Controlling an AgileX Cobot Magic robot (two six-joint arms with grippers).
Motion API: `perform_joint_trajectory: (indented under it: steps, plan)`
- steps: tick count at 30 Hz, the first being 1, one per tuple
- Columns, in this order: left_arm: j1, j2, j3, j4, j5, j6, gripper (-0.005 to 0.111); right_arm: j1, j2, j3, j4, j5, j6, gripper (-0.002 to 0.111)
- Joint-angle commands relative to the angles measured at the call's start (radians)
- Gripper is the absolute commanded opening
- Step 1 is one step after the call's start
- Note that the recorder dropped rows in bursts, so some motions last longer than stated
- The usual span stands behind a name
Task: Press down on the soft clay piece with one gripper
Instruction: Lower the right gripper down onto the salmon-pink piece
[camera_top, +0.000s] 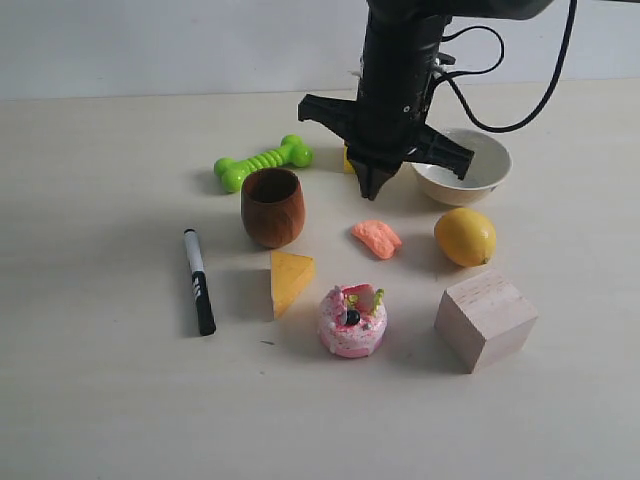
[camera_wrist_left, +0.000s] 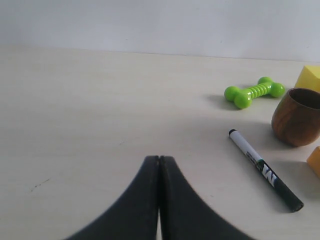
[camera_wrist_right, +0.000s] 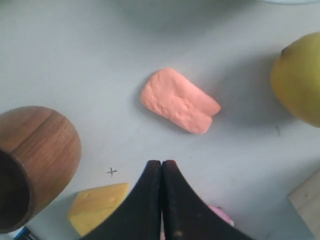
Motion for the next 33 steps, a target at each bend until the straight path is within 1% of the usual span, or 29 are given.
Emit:
perform_joint_trajectory:
  steps: [1, 9, 27, 33]
  plan:
    - [0.004, -0.006, 0.003, -0.003, -0.004, 0.005, 0.0, -0.014, 0.012, -0.013, 0.0, 0.024, 0.116, 0.0]
    - [0.004, -0.006, 0.003, -0.003, -0.004, 0.005, 0.0, -0.014, 0.012, -0.013, -0.055, 0.075, 0.242, 0.0]
    - [0.004, -0.006, 0.003, -0.003, -0.004, 0.005, 0.0, -0.017, 0.012, -0.013, -0.059, 0.046, 0.244, 0.0]
    - [0.004, -0.006, 0.003, -0.003, -0.004, 0.005, 0.0, -0.017, 0.032, -0.013, -0.048, 0.053, 0.299, 0.0]
